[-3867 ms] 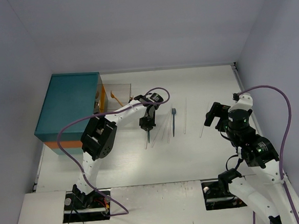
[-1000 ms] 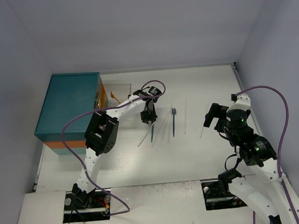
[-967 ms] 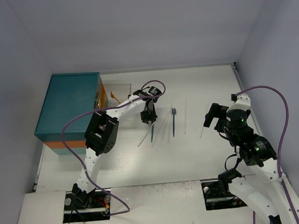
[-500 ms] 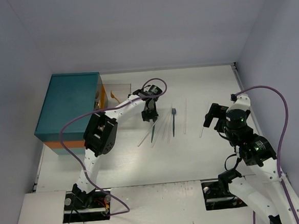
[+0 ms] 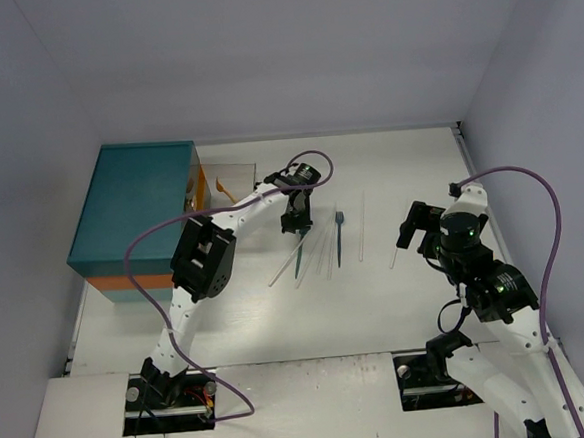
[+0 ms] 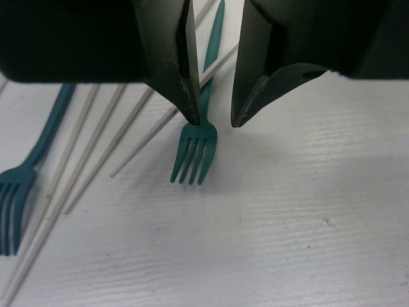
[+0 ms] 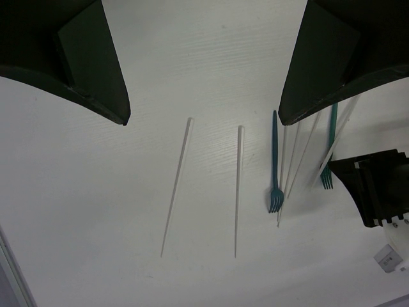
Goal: Sort the eating utensils into containers
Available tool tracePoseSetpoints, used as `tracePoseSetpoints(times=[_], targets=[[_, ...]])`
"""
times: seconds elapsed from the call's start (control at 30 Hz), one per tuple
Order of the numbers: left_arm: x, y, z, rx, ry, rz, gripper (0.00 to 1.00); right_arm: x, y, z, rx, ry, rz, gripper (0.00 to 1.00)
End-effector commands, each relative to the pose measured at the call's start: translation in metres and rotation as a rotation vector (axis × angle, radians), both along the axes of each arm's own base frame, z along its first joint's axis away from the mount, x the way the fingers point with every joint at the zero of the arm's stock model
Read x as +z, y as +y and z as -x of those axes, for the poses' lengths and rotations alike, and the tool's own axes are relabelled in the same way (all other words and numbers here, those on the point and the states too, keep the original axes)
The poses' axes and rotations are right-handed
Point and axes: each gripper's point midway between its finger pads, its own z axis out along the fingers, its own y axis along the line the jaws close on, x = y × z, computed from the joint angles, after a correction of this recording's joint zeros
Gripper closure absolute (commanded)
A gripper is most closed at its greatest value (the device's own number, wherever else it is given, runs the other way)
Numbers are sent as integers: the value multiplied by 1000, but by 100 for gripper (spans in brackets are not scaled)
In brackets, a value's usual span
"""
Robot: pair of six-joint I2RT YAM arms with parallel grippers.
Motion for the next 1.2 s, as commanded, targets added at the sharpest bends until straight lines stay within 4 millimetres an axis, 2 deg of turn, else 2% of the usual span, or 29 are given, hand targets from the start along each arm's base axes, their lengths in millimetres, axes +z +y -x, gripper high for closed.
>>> tracePoseSetpoints(times=[0.0,0.37,0.67,0.8,0.97,1.17], targets=[[15,-7,-7,-21,-44,19,77,8,0,-9,-15,-37,-11,0],[11,-6,18,-22,-5,15,76,5,1,-10,-17,-28,-8,0],[41,-9,18,-26,-52,55,69,4,1,-10,-14,-27,-8,0],[47,-10,19,-33,-60,63,66,5,1,-10,-14,-31,-10,0],[39,-10,27,-48,-43,47,66,5,1,-10,-14,-31,-9,0],[21,-3,32,-37,-9,10,66,4,1,-10,-12,-28,-9,0]])
